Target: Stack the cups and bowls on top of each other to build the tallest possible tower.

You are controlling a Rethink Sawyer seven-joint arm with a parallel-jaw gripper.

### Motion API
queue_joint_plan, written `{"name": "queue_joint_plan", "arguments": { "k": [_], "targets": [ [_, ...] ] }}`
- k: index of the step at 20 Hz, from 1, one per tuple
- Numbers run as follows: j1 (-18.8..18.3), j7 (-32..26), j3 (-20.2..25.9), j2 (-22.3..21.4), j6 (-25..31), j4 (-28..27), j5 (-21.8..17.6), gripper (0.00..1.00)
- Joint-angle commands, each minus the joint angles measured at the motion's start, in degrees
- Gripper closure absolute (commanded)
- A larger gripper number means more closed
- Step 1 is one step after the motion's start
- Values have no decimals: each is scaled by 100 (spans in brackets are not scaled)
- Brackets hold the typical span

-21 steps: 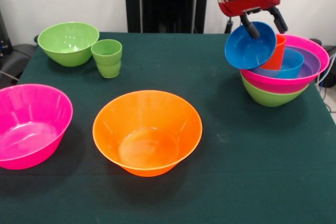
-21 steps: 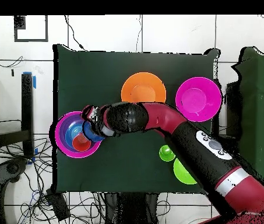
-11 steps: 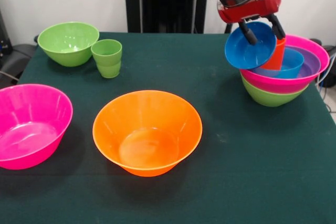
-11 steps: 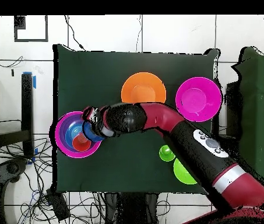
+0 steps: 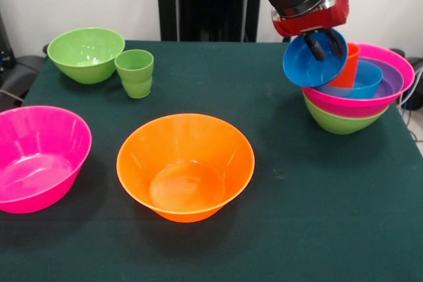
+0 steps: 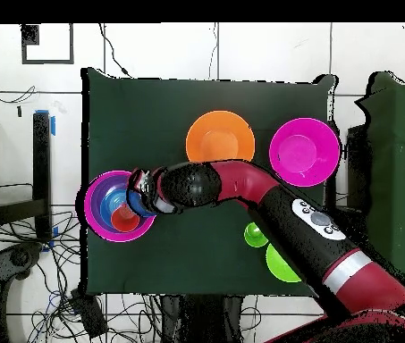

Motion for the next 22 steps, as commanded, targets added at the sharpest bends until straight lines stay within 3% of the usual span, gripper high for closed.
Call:
{"name": "queue_joint_plan", "arguments": {
  "k": [1,16,22],
  "targets": [
    [243,-326,-523,26,-345,-147,-521,100],
    [213,-124,-488,-226,-326,47,-558,100],
    [59,-98,-315,-751,-3,300,-329,100]
  ]
}}
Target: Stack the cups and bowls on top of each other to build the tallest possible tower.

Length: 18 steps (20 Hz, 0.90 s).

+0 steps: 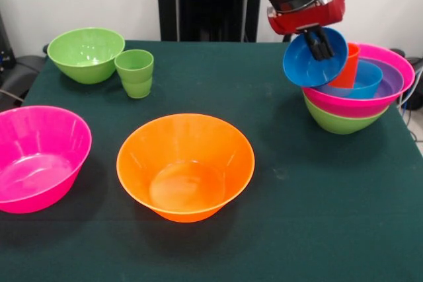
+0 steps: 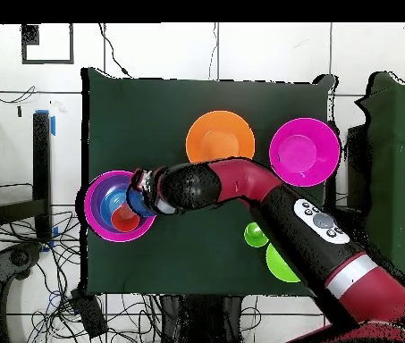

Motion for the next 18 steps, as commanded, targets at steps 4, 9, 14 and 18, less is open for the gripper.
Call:
{"name": "queue_joint_plan", "arguments": {
  "k": [4,9,14,18],
  "targets": [
    [-35,-155,-239,-730,302,335,21,100],
    [-136,-238,-114,-952,446,448,168,100],
    [-116,-187,-163,-1057,132,549,115,0],
    [-126,-274,-73,-1111,385,582,261,0]
  ]
}}
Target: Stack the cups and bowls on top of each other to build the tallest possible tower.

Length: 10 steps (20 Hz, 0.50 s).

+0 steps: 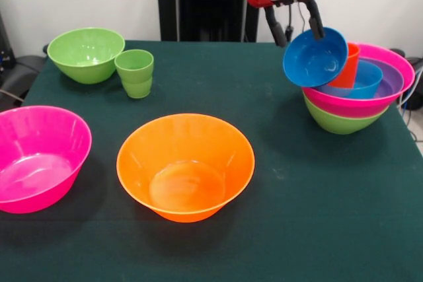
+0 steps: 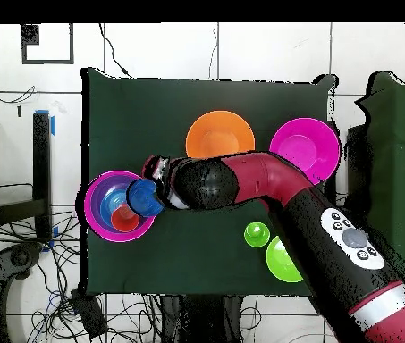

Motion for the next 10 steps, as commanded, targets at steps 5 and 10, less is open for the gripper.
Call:
{"name": "queue_joint_plan", "arguments": {
  "k": [5,10],
  "targets": [
    [-88,-376,218,-62,651,735,451,0],
    [-220,-596,481,161,828,909,701,0]
  ]
}}
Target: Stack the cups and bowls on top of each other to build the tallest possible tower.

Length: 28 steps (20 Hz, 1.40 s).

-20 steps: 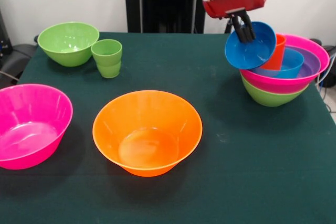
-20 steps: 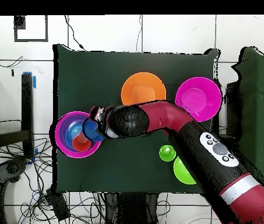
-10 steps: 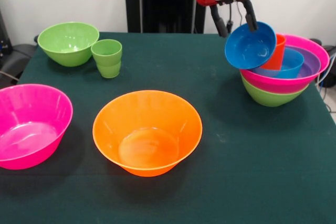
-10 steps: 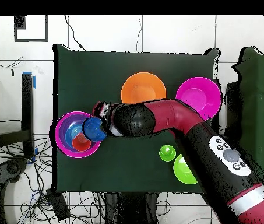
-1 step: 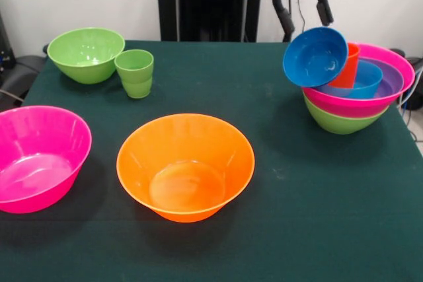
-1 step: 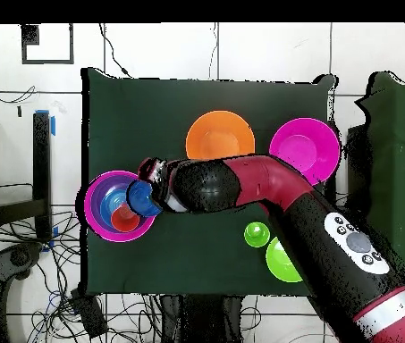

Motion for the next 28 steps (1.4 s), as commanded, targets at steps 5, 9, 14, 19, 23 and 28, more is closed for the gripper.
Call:
{"name": "queue_joint_plan", "arguments": {
  "k": [5,9,14,19,23,28],
  "targets": [
    [-33,-621,389,750,462,829,304,0],
    [6,-577,404,931,258,877,277,0],
    [104,-749,163,1373,-4,541,-76,0],
    [183,-855,19,1596,-96,197,-322,0],
    [177,-846,25,1643,-92,70,-439,0],
    [109,-813,86,1571,92,-4,-500,0]
  ]
}}
